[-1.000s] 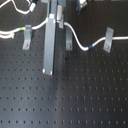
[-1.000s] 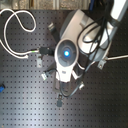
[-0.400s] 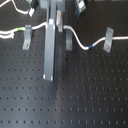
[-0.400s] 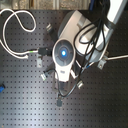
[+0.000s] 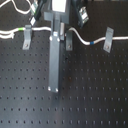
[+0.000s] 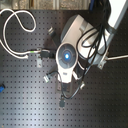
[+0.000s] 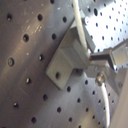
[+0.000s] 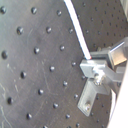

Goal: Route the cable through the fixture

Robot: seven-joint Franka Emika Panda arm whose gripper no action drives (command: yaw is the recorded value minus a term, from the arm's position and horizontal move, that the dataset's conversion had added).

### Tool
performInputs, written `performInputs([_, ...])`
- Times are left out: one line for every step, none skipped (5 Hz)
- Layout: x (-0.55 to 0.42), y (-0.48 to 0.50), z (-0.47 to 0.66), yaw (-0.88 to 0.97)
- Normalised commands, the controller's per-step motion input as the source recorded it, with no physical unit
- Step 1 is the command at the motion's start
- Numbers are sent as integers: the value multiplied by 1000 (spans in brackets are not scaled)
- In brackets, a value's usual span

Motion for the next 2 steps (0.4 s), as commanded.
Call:
performInputs([-31,9,365,-474])
performInputs([1,1,34,-80])
